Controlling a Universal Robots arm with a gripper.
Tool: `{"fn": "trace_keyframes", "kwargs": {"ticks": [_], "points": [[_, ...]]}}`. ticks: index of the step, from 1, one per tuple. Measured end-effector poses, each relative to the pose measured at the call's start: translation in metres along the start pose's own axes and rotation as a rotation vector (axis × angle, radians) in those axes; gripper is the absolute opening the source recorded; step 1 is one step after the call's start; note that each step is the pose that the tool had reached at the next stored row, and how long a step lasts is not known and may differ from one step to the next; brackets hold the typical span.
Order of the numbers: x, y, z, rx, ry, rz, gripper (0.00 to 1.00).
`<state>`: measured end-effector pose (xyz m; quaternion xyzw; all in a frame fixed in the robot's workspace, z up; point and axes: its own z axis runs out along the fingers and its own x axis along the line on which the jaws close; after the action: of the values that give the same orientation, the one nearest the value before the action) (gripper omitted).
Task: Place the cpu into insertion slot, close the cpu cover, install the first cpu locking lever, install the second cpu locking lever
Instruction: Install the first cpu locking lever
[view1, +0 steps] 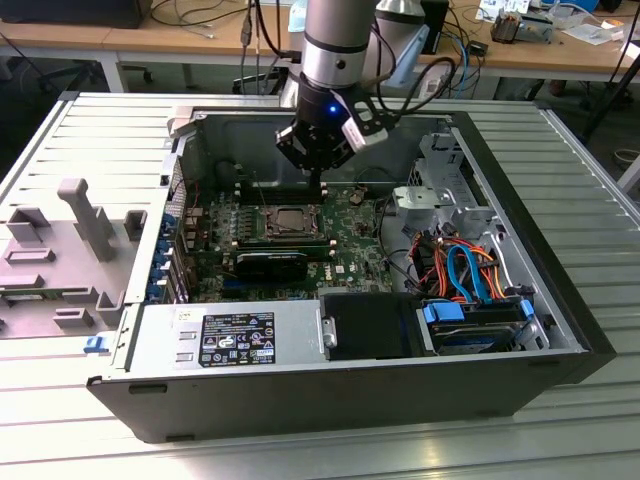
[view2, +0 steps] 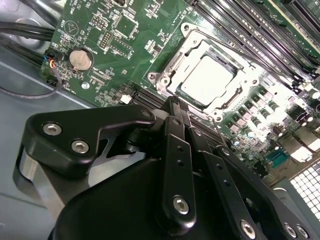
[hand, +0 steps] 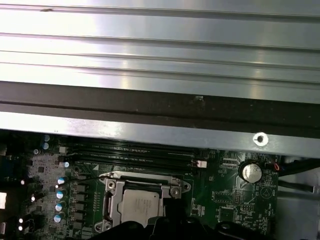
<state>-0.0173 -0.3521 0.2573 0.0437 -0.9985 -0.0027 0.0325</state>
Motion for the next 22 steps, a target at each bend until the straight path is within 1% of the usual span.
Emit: {"fn": "trace_keyframes", "kwargs": {"ticks": [4,11,15,16,17,18,21,22], "points": [[-0.0044,-0.0004,-0.0003,-0.0002,0.0020,0.000,0.11],[-0.0154,-0.0013,-0.0010,-0.0006,0.0073,0.000,0.11],[-0.0198,-0.0017,-0.0012,-0.0009,0.0093,0.000,0.11],[-0.0271,-0.0024,-0.0018,-0.0011,0.0127,0.000,0.11],[-0.0378,-0.0033,-0.0025,-0.0016,0.0179,0.000,0.11],[-0.0447,-0.0039,-0.0029,-0.0019,0.0210,0.000,0.11],[-0.0440,-0.0039,-0.0029,-0.0019,0.0210,0.000,0.11],[-0.0405,-0.0037,-0.0027,-0.0022,0.0206,0.000,0.11]]}}
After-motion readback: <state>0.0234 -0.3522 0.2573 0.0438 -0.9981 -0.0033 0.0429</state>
